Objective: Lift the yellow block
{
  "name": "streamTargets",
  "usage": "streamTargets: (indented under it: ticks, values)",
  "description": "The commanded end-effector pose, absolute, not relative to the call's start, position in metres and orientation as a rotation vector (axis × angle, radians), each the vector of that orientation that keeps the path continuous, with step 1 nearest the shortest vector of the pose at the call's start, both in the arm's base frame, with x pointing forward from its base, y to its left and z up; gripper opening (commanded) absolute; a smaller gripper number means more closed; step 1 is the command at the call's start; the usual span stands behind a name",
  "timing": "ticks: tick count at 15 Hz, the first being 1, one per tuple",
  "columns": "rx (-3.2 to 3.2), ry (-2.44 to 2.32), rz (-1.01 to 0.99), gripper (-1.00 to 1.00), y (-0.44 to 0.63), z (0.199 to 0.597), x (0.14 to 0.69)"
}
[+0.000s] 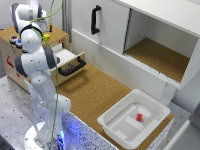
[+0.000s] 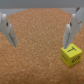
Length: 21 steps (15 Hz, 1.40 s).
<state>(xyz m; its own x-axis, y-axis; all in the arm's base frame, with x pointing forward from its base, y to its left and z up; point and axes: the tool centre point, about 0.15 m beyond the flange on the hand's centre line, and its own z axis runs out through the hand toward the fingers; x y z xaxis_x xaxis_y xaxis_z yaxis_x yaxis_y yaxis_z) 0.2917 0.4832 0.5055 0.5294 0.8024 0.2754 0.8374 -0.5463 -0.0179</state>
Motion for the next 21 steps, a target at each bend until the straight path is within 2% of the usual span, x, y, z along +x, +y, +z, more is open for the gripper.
streamTargets:
  ticks: [1,9,21]
  values:
    - [-2.667,-1.768,-0.107,1.0,0.513,0.507,0.341]
    - [-2.517,-1.997,0.064,1.0,0.497,0.473,0.378]
    - [-2.465,-2.01,0.142,1.0,0.495,0.439,0.376]
